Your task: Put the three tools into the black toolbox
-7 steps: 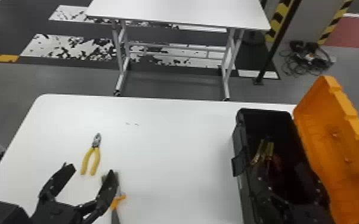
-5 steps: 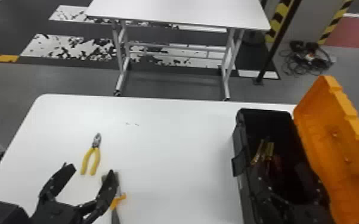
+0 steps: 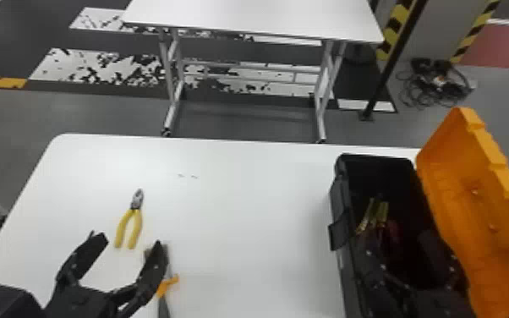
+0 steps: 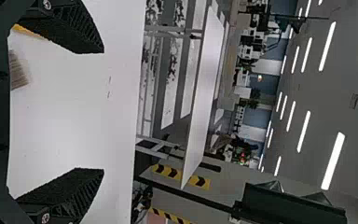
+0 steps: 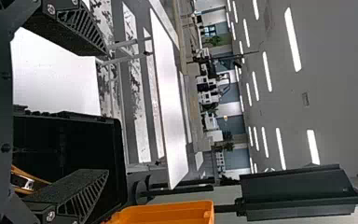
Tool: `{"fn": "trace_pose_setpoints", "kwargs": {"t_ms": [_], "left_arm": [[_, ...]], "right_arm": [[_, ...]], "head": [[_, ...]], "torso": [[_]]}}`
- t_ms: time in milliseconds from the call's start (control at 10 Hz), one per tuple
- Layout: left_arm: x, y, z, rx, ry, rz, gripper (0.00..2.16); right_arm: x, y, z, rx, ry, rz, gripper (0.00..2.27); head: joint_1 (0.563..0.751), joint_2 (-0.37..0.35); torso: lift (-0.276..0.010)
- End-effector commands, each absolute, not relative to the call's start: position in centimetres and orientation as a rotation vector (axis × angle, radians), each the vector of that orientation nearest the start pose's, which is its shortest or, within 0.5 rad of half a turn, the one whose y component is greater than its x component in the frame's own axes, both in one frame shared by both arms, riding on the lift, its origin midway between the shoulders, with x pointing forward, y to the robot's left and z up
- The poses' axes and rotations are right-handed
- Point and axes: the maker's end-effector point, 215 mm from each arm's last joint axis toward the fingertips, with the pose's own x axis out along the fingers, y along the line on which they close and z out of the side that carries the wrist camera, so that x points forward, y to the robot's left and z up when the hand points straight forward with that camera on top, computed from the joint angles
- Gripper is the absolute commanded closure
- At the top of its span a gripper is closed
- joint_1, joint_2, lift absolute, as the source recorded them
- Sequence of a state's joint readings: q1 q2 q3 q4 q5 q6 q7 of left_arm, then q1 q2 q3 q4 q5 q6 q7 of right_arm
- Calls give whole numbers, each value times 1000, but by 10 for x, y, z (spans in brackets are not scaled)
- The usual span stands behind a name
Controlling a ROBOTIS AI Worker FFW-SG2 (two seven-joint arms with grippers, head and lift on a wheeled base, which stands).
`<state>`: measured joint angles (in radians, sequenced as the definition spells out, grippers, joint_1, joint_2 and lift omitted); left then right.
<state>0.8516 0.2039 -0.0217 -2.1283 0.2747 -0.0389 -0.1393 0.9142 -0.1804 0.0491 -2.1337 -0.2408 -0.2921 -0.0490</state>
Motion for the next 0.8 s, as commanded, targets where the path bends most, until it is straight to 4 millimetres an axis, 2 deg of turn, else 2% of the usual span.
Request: {"fn": "trace_pose_setpoints", "kwargs": {"t_ms": [0,200,400,700], "left_arm": [[317,192,-422,-168,298,-246,80],[315,181,-430,-208,326,-253,80],[311,165,-450,-222,379,-232,83],[305,147,-492,-149,444,-141,87]], "right_arm": [[314,-230,-364,149,82,45,103],[314,-231,-364,148,82,44,103],[314,-231,-364,150,82,44,103],[314,-231,-365,150,85,44,103]], "head": [[695,-63],[695,-72],[695,-96],[695,-127]], "torso": [[-51],[-51],[-51],[-51]]}}
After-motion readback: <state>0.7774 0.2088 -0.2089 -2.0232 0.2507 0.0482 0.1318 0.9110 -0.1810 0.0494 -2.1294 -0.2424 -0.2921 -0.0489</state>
